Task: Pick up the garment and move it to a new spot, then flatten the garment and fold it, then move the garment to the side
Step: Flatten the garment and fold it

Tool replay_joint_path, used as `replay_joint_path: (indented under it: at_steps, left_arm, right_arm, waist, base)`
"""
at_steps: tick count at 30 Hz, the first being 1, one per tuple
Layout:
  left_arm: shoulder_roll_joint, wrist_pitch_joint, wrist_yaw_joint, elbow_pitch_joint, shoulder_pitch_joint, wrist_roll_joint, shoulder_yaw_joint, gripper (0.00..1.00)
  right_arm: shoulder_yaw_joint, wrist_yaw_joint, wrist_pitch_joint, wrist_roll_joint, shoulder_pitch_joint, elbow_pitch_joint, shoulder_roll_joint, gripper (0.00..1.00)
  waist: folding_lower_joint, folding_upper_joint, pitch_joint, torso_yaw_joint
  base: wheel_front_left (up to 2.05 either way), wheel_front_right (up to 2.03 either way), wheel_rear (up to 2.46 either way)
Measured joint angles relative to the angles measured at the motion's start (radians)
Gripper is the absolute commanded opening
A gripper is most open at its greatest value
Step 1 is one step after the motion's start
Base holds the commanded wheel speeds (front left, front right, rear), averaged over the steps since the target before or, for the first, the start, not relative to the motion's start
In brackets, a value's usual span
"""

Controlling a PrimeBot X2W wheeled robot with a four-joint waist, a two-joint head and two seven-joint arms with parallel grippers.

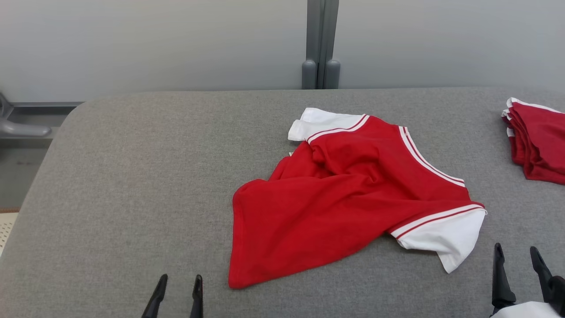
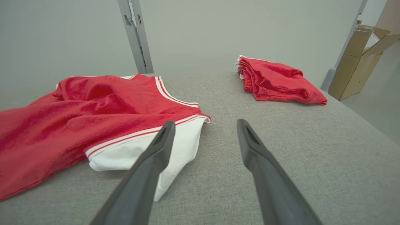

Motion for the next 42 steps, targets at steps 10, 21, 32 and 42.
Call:
replay_joint_path:
  at_steps: [10, 21, 32, 42]
  left_arm:
    - [0.002, 0.0, -0.018, 0.159, -0.122, 0.023, -0.138, 1.0]
    - [0.012, 0.0, -0.022, 0.29, -0.216, 0.021, -0.185, 1.0]
    - [0.027, 0.0, -0.023, 0.332, -0.25, -0.017, -0.264, 1.0]
    - [0.039, 0.0, -0.023, 0.402, -0.305, -0.046, -0.297, 1.0]
  right_arm:
    - [-0.024, 0.0, 0.128, -0.086, -0.15, 0.164, 0.0, 1.0]
    - [0.021, 0.0, 0.194, -0.104, -0.249, 0.284, -0.003, 1.0]
    - [0.044, 0.0, 0.199, -0.087, -0.281, 0.312, -0.014, 1.0]
    - [0.081, 0.0, 0.225, -0.067, -0.29, 0.311, -0.021, 1.0]
  waist:
    - [0.0, 0.0, 0.06, -0.012]
    - [0.0, 0.0, 0.122, 0.0]
    - [0.0, 0.0001, 0.148, 0.006]
    - [0.0, 0.0001, 0.174, -0.007]
  base:
    - [0.0, 0.0, 0.0]
    - [0.0, 0.0, 0.0]
    - [0.0, 0.0, 0.0]
    - [0.0, 0.0, 0.0]
